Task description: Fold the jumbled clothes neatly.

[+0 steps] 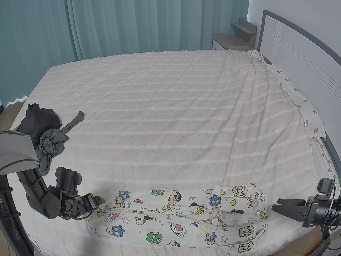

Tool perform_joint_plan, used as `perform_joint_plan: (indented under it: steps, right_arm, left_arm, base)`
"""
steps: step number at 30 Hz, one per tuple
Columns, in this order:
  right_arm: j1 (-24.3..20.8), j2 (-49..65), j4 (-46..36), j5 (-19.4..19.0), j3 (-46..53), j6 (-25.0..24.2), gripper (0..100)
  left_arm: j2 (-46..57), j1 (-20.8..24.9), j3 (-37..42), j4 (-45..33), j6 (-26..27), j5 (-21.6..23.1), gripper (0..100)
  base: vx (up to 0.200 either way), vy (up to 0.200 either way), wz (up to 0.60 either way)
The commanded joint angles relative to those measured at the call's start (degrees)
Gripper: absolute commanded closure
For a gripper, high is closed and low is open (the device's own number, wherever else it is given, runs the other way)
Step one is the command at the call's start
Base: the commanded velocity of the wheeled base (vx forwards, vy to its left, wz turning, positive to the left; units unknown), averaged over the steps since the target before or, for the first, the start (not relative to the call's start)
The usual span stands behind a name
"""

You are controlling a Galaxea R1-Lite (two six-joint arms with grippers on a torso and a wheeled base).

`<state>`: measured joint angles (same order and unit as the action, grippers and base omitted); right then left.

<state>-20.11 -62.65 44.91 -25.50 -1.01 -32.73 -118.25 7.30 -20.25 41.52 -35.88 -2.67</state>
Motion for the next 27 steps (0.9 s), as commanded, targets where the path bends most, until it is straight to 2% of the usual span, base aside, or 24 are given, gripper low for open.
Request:
perform_joint_plan:
  steps: [1,2,3,5,6,14,17,18,24,27]
  right_arm:
    - [0.0,0.2,0.0,0.0,0.7,0.1,0]
    - [0.0,0.2,0.0,0.0,0.7,0.1,0]
    - [0.0,0.2,0.0,0.0,0.7,0.1,0]
    - [-0.1,0.8,0.0,0.0,0.7,0.1,0]
    - [0.0,0.9,0.0,0.1,0.7,0.1,0]
    - [0.0,1.1,0.0,0.1,0.7,0.1,0]
    - [0.0,1.1,0.0,0.1,0.7,0.1,0]
    - [0.0,1.1,0.0,0.1,0.7,0.1,0]
    - [0.0,1.0,0.0,0.1,0.7,0.1,0]
    - [0.0,1.1,0.0,0.1,0.7,0.1,0]
  left_arm:
    - [0.1,-0.5,3.9,5.1,5.3,3.3,0]
    - [-0.1,-0.9,4.6,6.6,7.6,3.9,0]
    - [-0.1,-0.9,4.6,6.6,7.6,3.9,0]
    - [-0.3,-1.8,5.4,9.5,13.4,5.7,0]
    - [-0.2,-2.0,5.4,10.0,14.1,6.4,0]
    - [0.0,-3.0,4.8,12.1,14.2,8.0,0]
    - [1.9,-5.8,4.8,13.4,14.2,11.0,0]
    - [1.9,-5.8,4.8,13.4,14.2,11.0,0]
    - [5.5,-7.6,5.4,13.0,14.7,17.3,0]
    - [4.8,-7.4,6.1,12.7,18.5,17.9,0]
  base:
    - [0.000,0.000,0.00]
    - [0.000,0.000,0.00]
    - [0.000,0.000,0.00]
    - [0.000,0.000,0.00]
    - [0.000,0.000,0.00]
    - [0.000,0.000,0.00]
    - [0.000,0.000,0.00]
    - [0.000,0.000,0.00]
    - [0.000,0.000,0.00]
    - [0.000,0.000,0.00]
